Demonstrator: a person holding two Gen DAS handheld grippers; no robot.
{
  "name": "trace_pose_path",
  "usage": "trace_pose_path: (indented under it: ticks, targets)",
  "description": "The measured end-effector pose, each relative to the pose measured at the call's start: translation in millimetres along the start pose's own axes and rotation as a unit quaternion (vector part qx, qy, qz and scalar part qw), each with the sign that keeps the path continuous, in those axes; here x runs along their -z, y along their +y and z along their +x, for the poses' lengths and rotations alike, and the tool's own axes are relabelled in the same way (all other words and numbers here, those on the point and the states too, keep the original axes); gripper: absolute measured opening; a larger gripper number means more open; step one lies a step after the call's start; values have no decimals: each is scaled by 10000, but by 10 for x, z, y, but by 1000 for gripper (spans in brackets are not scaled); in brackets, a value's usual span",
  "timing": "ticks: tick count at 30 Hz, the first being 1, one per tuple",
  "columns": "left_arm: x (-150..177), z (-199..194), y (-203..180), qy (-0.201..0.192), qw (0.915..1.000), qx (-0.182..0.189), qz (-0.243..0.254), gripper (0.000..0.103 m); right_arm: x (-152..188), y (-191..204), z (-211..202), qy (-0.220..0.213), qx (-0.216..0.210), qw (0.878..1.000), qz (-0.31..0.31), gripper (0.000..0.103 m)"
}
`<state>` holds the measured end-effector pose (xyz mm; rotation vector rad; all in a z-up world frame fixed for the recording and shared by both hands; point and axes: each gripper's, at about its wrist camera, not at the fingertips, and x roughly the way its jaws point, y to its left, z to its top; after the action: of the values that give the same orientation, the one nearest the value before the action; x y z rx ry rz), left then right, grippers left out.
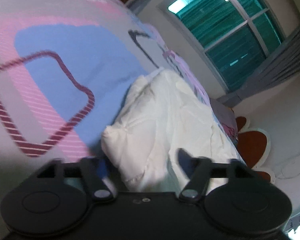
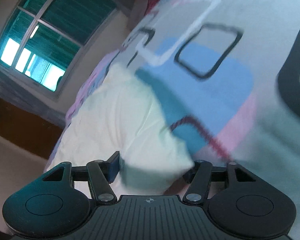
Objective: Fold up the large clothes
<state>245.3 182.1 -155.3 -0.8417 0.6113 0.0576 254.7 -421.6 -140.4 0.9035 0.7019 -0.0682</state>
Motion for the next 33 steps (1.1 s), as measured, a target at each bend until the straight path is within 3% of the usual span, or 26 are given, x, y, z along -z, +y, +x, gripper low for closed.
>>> trace_pose_path:
  ticks: [4, 5, 7, 15, 19, 23, 27, 33]
  targets:
    - [17, -170, 133, -85, 9997, 58, -208, 79, -125, 30, -336, -706, 553, 9956, -261, 68]
    - [23, -168, 160, -75, 9996, 92, -263, 76, -150, 91, -392, -808, 494, 9947, -410, 44]
    - [17, -104, 187, -7, 9994, 150, -297, 71, -160, 267, -387, -722, 329, 9943, -714, 10]
    - [-122, 224, 171, -9, 9982, 250, -539, 56, 355, 1425, 109, 67, -467, 9761, -2120, 10]
    - [-153, 285, 175, 138, 9982, 312, -494, 40, 650, 1839, 389, 344, -578, 9651, -2532, 10]
    - [-161, 216, 57, 79, 9991, 393, -133, 27, 874, 1994, 587, 529, -527, 9582, -2761, 10]
    - [-163, 188, -19, 27, 9990, 436, 99, 26, 1020, 1911, 927, 890, -101, 9532, -2889, 10]
    - [-185, 217, -40, 129, 9984, 410, 375, 26, 1077, 1873, 1070, 937, 106, 9537, -2855, 6]
